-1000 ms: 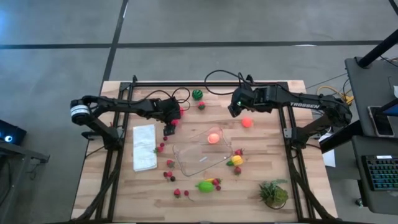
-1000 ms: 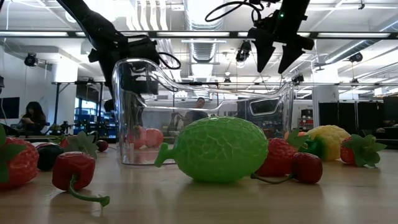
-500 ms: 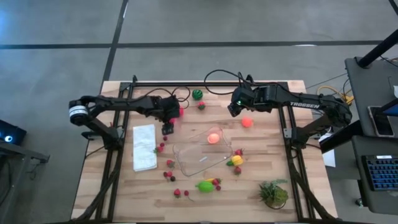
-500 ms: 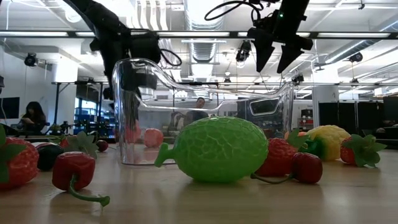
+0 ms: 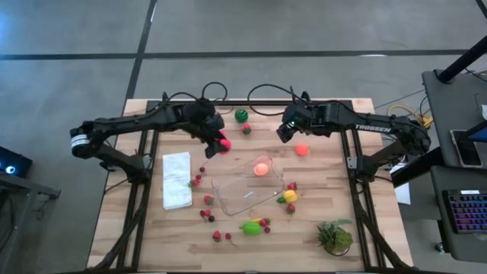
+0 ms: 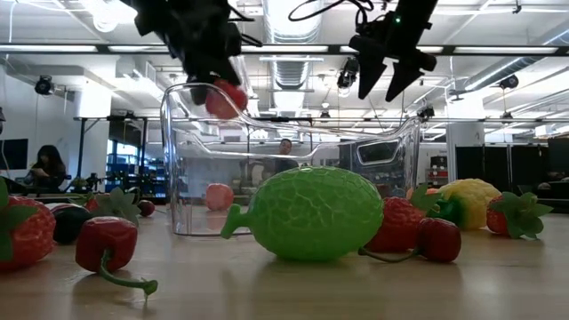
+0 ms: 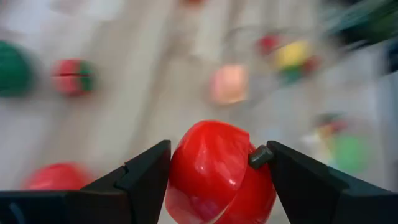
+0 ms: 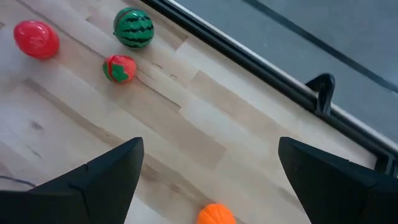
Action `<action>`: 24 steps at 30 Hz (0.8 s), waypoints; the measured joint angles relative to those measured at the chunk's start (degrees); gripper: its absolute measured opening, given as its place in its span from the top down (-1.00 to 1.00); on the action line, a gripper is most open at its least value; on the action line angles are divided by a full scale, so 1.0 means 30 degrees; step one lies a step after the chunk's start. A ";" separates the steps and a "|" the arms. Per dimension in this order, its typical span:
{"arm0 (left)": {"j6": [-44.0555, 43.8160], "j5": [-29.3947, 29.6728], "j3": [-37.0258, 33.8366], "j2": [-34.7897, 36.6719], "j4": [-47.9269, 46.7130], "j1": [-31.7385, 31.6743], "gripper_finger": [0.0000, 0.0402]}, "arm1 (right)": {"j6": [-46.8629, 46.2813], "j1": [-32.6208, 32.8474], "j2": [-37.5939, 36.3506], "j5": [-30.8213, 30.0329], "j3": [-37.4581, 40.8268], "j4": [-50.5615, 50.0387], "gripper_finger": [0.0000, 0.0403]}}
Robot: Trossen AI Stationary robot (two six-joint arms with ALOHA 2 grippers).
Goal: Pick and placing Produce into tupperware
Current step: Put the bottom apple into the transparent bin
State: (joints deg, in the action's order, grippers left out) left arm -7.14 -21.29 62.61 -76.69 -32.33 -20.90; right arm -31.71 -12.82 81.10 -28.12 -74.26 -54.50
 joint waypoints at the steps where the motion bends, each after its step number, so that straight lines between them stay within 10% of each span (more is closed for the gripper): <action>1: -0.0853 -0.0944 -0.0038 0.0000 0.0443 0.0058 -0.21 | 0.0243 -0.0027 0.0000 0.0000 0.0000 0.0113 -0.81; 24: -1.2787 0.0455 -0.0148 -0.3118 0.8486 0.6153 -0.21 | 0.5054 -0.0670 -0.0007 0.1960 0.0051 0.0299 -0.81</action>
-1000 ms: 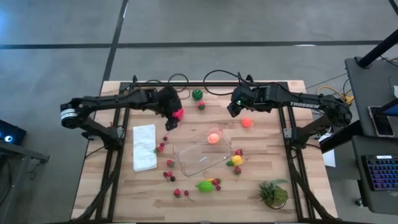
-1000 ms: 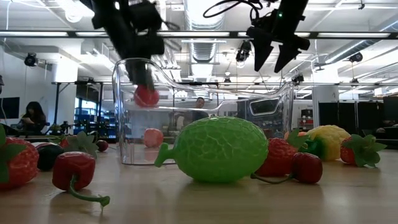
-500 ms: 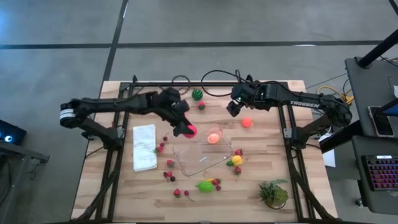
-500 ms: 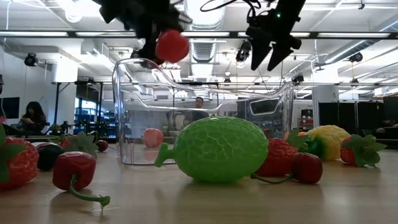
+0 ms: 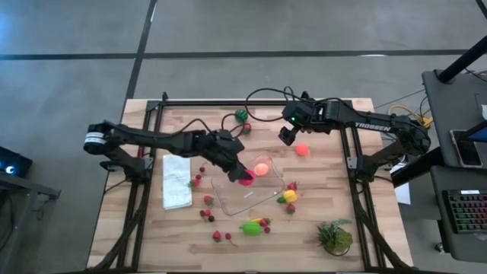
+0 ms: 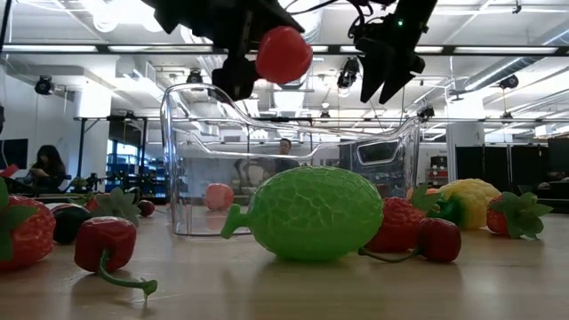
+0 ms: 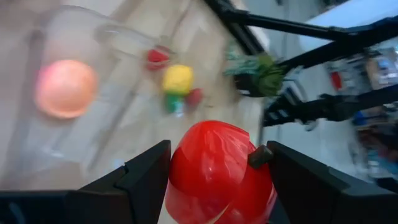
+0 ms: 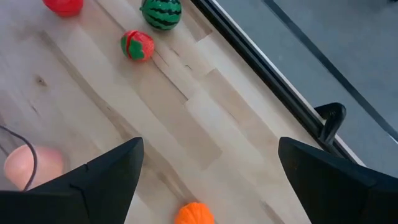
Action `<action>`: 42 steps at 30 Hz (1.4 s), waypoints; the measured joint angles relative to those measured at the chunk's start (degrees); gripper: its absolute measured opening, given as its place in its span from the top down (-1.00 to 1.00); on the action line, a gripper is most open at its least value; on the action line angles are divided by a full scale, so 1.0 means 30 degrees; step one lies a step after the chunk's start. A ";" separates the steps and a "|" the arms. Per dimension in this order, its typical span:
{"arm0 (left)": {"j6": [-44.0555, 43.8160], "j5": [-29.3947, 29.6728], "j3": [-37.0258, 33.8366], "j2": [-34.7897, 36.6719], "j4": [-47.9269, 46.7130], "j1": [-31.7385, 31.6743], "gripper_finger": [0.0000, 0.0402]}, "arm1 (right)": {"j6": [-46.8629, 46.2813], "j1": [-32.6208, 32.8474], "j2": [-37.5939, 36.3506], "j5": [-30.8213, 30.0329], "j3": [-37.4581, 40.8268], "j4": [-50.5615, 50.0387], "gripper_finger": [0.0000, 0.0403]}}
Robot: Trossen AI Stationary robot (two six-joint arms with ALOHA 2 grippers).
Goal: Pick and placing Produce into tupperware
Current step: Put the bottom apple into the transparent bin, then put the apple into the transparent bin
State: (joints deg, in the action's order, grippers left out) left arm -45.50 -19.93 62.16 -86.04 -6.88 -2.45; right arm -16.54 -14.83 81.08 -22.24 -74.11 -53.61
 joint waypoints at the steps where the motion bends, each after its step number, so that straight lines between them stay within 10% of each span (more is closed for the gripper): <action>1: -0.0231 -0.0259 -0.0030 -0.0139 0.0282 0.0018 -0.21 | 0.0025 0.0000 0.0000 0.0000 0.0000 -0.0007 -0.81; 23: 0.3161 -0.0066 -0.0272 0.1734 -0.2703 -0.2597 -0.51 | -0.0564 -0.0272 0.0000 -0.0095 0.0138 0.0115 -0.81; 34: 0.7833 0.8449 -0.0106 0.3483 -1.1987 -0.6186 -0.45 | -0.1317 -0.1478 -0.0002 -0.0086 0.0138 0.1184 -0.81; 42: 0.6778 0.8525 -0.0004 0.0594 -1.1350 -0.7072 -0.45 | -0.1636 -0.2136 -0.0001 -0.0074 0.0138 0.1807 -0.81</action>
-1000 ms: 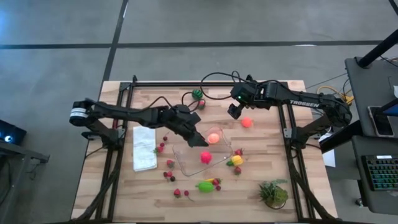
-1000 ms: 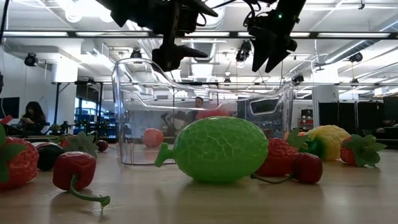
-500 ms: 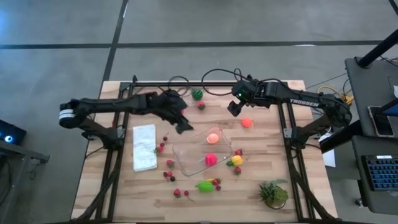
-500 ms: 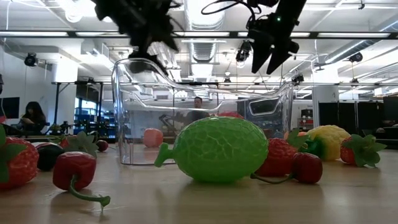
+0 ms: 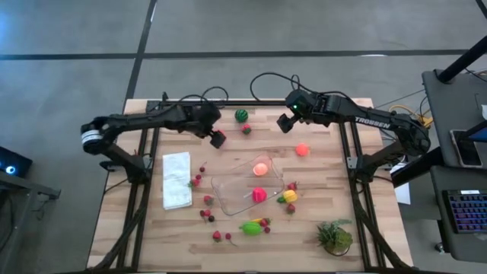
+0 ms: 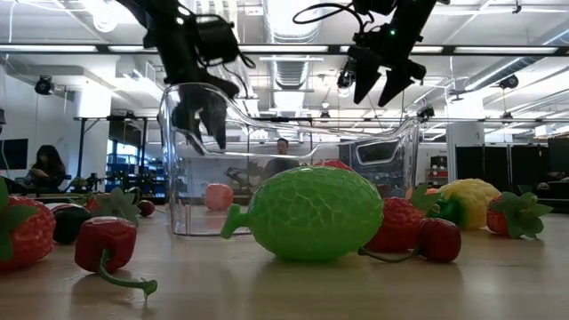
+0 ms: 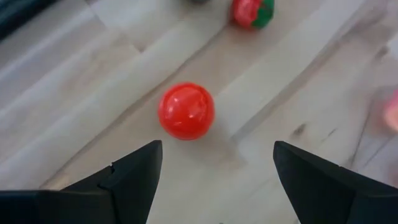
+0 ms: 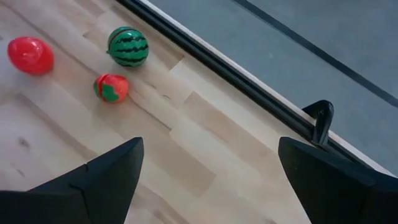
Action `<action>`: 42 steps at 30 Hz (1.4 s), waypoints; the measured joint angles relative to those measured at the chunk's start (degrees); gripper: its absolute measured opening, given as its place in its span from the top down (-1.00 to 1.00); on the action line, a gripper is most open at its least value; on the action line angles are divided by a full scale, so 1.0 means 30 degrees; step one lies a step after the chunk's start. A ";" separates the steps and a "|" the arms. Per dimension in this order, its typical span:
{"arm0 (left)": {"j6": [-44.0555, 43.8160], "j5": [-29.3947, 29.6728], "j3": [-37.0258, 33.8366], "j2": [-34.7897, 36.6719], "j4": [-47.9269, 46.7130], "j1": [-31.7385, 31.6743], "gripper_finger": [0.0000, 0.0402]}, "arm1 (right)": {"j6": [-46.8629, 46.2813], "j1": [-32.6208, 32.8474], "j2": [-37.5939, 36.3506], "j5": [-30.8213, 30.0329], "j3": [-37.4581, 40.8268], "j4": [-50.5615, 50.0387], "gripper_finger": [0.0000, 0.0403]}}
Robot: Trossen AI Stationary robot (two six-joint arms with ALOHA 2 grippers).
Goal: Pick and placing Produce into tupperware
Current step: Put the apple into the transparent bin
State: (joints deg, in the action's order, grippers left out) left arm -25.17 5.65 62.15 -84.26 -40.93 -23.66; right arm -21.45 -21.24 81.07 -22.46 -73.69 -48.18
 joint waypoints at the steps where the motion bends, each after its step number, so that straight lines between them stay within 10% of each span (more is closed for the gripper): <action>1: 0.0000 -0.0021 0.0000 -0.0354 -0.0056 0.0007 -0.45 | 0.0000 -0.0058 0.0000 0.0008 0.0000 0.0004 -0.81; 42: 0.0204 0.0726 -0.0022 -0.4201 0.4436 -0.0218 -0.49 | -0.0352 -0.0064 0.0001 0.0045 0.0000 0.0136 -0.81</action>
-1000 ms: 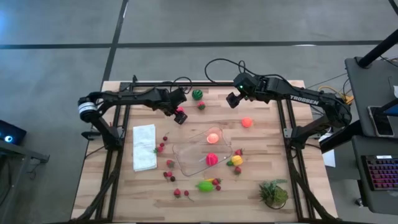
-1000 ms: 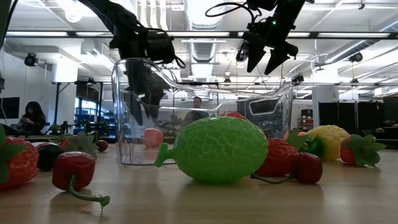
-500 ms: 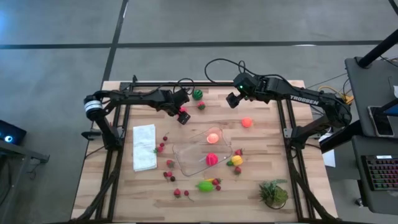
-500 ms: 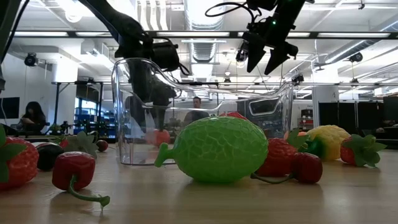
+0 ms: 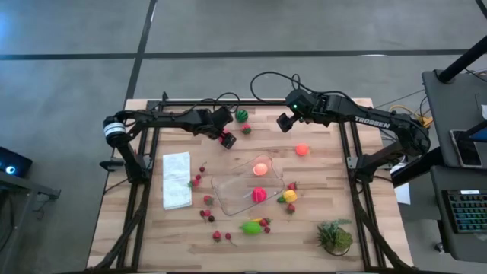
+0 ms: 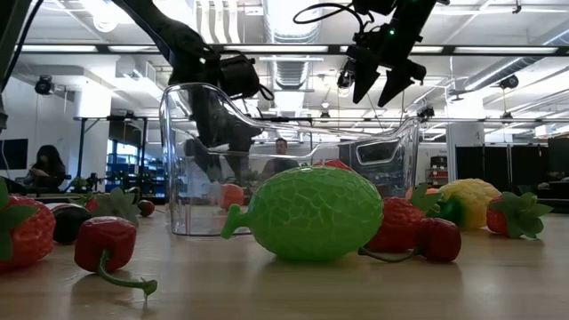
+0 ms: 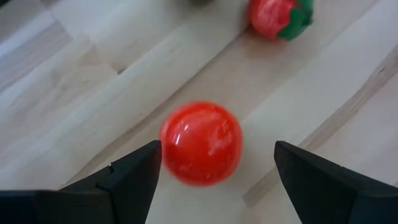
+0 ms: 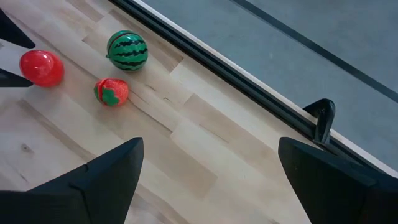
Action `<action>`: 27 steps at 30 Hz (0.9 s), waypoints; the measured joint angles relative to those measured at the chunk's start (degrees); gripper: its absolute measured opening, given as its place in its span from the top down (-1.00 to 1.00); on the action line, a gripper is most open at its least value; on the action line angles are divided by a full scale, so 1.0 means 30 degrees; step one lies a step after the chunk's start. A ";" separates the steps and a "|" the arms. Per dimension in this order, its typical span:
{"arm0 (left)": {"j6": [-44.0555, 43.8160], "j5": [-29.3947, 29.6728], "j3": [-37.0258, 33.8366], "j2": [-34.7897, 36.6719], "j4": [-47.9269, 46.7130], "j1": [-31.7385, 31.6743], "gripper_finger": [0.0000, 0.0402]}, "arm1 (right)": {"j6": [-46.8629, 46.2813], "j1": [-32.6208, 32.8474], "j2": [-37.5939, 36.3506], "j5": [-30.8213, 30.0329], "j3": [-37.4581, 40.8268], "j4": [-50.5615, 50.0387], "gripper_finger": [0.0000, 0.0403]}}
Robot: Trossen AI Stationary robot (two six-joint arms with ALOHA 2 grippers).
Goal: Pick and placing Produce into tupperware
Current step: Put the apple into the transparent bin
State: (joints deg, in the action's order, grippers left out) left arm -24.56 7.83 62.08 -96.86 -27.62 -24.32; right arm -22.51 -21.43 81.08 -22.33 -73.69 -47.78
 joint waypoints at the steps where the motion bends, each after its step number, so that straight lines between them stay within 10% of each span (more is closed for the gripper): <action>1: 0.0000 -0.0005 0.0000 0.0000 0.0185 0.0000 -0.51 | 0.0002 0.0000 0.0000 -0.0003 0.0000 -0.0004 -0.81; 27: -0.0137 -0.0158 -0.0066 -0.0950 0.0570 -0.0175 -0.64 | 0.0068 0.0000 0.0000 -0.0051 0.0000 0.0022 -0.81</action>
State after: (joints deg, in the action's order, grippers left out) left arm -24.97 7.35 61.89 -99.71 -25.91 -24.84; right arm -22.31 -21.43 81.08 -22.48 -73.69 -47.71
